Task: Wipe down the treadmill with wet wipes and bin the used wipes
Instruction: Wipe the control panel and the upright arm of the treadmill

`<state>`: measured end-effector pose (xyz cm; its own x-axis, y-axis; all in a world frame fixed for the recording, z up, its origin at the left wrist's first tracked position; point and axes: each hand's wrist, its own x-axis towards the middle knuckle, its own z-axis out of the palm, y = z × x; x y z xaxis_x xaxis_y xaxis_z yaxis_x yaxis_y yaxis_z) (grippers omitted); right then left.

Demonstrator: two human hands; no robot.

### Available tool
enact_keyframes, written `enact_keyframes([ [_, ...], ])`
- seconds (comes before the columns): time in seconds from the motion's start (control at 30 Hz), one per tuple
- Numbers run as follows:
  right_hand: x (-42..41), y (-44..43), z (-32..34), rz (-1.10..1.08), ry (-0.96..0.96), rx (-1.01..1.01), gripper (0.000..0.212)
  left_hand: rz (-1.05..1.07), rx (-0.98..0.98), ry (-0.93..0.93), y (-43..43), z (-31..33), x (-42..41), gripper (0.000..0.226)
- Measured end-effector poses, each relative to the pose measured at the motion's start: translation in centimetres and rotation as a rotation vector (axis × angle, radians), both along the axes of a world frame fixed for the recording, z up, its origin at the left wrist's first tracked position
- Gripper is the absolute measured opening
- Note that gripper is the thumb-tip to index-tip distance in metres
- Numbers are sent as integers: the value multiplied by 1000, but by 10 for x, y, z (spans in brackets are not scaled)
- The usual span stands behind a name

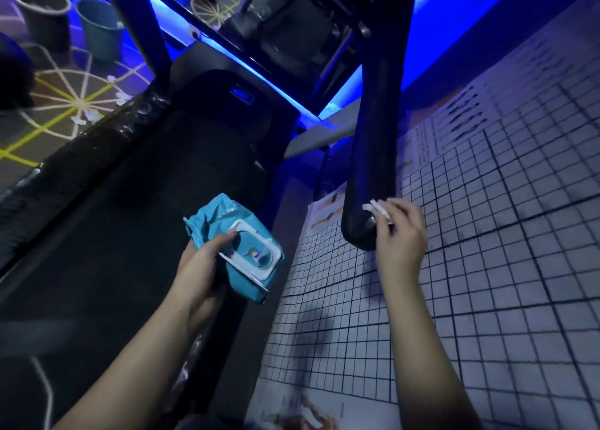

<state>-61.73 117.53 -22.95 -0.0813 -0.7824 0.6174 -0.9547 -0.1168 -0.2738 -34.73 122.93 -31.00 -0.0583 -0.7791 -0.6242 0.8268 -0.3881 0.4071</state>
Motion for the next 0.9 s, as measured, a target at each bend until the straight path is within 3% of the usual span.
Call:
enact_keyframes([
  [0.13,10,17,-22,86,183,-46,19,-10,10,3,1,1,-1,39],
  [0.27,8,43,-78,167,386,229,40,-38,17,-7,3,-4,-4,40],
  [0.33,-1,53,-81,111,316,211,43,-58,13,-2,4,-6,-5,41],
  [0.53,-2,65,-38,35,18,-159,22,-112,2,-40,7,-20,-9,40],
  [0.63,-3,45,-38,9,-30,-182,22,-132,-10,-61,10,-21,-13,40],
  [0.7,2,39,-48,62,66,-121,21,-140,-7,-77,13,-22,-15,40],
  [0.83,15,42,-74,207,184,313,28,-155,13,-83,15,-22,-18,41],
  [0.9,19,36,-77,276,336,317,33,-151,29,-72,14,-22,-18,41],
])
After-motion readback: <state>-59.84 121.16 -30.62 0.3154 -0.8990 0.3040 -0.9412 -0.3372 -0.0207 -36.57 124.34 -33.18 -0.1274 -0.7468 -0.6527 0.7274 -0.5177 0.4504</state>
